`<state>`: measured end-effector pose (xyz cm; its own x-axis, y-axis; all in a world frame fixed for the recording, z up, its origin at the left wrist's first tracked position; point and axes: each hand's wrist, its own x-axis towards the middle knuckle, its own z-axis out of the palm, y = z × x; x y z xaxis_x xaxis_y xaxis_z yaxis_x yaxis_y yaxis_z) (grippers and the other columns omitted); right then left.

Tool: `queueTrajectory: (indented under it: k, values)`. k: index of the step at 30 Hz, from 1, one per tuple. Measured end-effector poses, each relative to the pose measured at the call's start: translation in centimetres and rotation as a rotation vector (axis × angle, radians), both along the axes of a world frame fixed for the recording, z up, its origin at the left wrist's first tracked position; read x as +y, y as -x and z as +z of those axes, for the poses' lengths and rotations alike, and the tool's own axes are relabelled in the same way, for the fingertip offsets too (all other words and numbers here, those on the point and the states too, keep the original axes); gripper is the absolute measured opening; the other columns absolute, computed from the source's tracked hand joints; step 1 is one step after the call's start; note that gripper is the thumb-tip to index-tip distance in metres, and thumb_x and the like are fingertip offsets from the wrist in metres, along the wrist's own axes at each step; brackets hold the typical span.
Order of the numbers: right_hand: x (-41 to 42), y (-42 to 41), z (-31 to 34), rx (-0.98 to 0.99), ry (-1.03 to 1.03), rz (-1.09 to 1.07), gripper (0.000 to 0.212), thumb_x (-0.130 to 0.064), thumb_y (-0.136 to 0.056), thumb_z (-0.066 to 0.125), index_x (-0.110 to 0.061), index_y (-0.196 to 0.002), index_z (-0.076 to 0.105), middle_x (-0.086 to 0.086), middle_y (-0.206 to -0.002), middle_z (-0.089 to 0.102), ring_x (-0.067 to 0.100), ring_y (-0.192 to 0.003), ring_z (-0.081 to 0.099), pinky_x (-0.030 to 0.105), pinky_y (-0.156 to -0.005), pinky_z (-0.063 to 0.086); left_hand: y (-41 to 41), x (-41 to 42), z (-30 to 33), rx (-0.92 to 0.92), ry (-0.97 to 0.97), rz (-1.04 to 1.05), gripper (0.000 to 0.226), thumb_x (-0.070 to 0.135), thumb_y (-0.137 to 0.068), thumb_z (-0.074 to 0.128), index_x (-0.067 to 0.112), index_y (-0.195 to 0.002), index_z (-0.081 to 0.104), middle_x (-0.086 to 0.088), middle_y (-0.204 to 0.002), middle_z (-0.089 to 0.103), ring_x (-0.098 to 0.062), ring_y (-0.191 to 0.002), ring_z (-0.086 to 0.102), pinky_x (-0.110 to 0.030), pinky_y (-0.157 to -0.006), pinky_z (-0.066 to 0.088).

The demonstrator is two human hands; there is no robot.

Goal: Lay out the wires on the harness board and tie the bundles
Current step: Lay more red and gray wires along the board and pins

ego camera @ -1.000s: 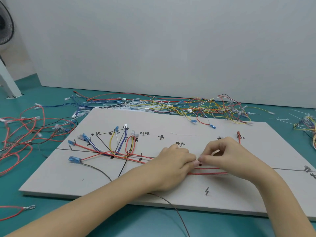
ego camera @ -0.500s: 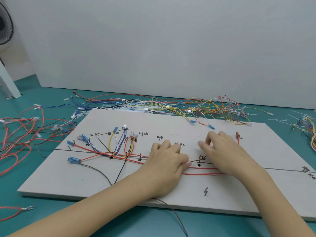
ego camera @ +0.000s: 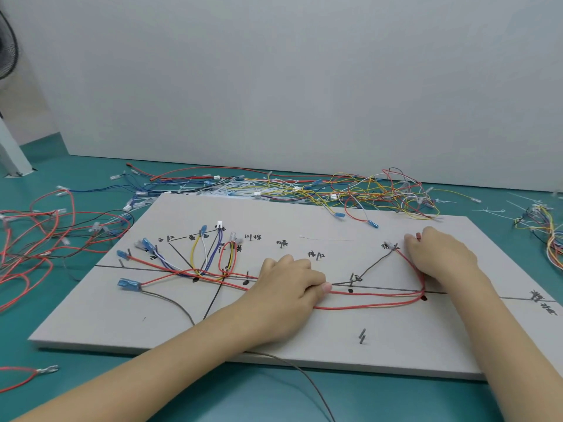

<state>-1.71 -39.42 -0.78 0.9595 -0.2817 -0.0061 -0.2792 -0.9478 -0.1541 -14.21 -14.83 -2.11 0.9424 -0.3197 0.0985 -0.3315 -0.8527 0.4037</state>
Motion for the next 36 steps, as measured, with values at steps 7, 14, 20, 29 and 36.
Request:
queueTrajectory:
  k: [7, 14, 20, 29, 36]
  values:
    - [0.4, -1.3, 0.9, 0.072, 0.012, -0.103, 0.041, -0.030, -0.099, 0.034, -0.010, -0.131, 0.051, 0.014, -0.136, 0.052, 0.034, -0.123, 0.049, 0.038, -0.097, 0.037, 0.1, 0.0, -0.1, -0.031, 0.001, -0.029, 0.043, 0.039, -0.104, 0.032, 0.025, -0.063, 0.031, 0.006, -0.076, 0.038, -0.017, -0.083, 0.033, -0.034, -0.080, 0.024]
    - [-0.6, -1.6, 0.3, 0.012, 0.097, 0.068, 0.029, -0.021, -0.098, 0.037, -0.006, -0.111, 0.058, 0.017, -0.123, 0.059, 0.034, -0.108, 0.055, 0.033, -0.079, 0.038, -0.6, 0.4, 0.3, 0.002, -0.069, -0.087, 0.041, 0.035, -0.104, 0.033, 0.021, -0.065, 0.035, 0.006, -0.076, 0.038, -0.020, -0.086, 0.035, -0.033, -0.080, 0.025]
    - [-0.6, -1.4, 0.2, -0.042, 0.061, 0.178, 0.027, -0.021, -0.096, 0.042, -0.010, -0.071, 0.046, 0.018, -0.099, 0.061, 0.030, -0.081, 0.050, 0.030, -0.068, 0.038, -0.6, 2.1, 0.8, 0.117, 0.007, -0.126, 0.041, 0.031, -0.103, 0.039, 0.013, -0.067, 0.038, 0.001, -0.075, 0.042, -0.020, -0.084, 0.038, -0.036, -0.080, 0.034]
    - [5.1, -0.9, 0.0, -0.106, 0.000, 0.257, 0.016, -0.018, -0.096, 0.041, -0.008, -0.085, 0.045, 0.017, -0.098, 0.057, 0.031, -0.083, 0.044, 0.031, -0.069, 0.035, 0.4, 6.9, 0.2, 0.005, 0.063, -0.040, 0.039, 0.024, -0.102, 0.044, 0.008, -0.066, 0.040, 0.001, -0.068, 0.043, -0.014, -0.078, 0.041, -0.025, -0.068, 0.028]
    - [5.2, -0.8, 0.0, -0.111, -0.081, 0.235, 0.026, -0.023, -0.096, 0.043, -0.008, -0.073, 0.043, 0.011, -0.083, 0.051, 0.031, -0.080, 0.048, 0.031, -0.066, 0.036, 0.3, 7.1, 0.5, 0.063, 0.052, -0.003, 0.041, 0.030, -0.102, 0.043, 0.009, -0.066, 0.042, 0.002, -0.070, 0.044, -0.012, -0.083, 0.038, -0.029, -0.075, 0.028]
